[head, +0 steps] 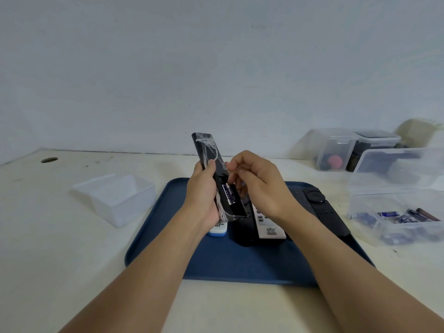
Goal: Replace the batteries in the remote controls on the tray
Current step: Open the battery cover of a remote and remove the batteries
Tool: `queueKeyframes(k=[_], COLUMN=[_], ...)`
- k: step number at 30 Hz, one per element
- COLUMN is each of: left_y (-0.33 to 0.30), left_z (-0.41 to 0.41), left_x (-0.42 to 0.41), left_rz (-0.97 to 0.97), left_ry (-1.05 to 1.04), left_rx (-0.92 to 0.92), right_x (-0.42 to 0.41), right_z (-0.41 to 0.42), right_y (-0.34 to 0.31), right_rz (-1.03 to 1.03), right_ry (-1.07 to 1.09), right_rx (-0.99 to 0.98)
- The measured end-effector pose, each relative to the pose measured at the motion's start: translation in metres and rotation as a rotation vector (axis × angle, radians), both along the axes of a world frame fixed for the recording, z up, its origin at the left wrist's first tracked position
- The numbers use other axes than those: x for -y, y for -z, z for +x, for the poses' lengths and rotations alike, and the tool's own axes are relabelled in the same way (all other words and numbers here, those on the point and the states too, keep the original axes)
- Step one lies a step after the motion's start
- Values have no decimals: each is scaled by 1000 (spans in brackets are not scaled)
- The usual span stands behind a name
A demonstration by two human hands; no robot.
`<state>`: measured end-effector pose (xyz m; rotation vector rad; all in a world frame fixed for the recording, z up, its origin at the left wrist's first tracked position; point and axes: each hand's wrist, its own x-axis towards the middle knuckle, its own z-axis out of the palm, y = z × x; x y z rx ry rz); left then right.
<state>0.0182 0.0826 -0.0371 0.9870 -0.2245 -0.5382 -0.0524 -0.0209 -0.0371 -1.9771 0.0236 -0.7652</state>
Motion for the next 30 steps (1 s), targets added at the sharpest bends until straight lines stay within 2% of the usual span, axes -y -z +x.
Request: queueKeyframes(k=[3, 5, 12, 19, 23, 26, 28, 30], left_y=[6, 9, 14, 10, 9, 9, 7, 6], left_z=[-1, -4, 7, 10, 14, 14, 13, 13], left_x=[4, 6, 6, 8, 6, 7, 7, 5], left_rz=[41, 54, 34, -27, -63, -76, -101, -141], left_ry=[-37, -51, -88, -52, -64, -69, -72, -74], left_rx=[68, 70, 8, -59, -61, -35, -33, -50], right_x=[-6, -8, -16, -6, -1, 1, -2, -2], right_z=[2, 5, 5, 7, 1, -5, -7, -7], right_y=[5, 8, 13, 11, 6, 0, -4, -9], right_rz=[-306, -425, -485, -173, -370, -332, -193, 176], right_ry=[57, 79, 90, 157, 156, 141, 119, 64], right_rx=[34, 66, 96, 5, -25, -29, -19, 34])
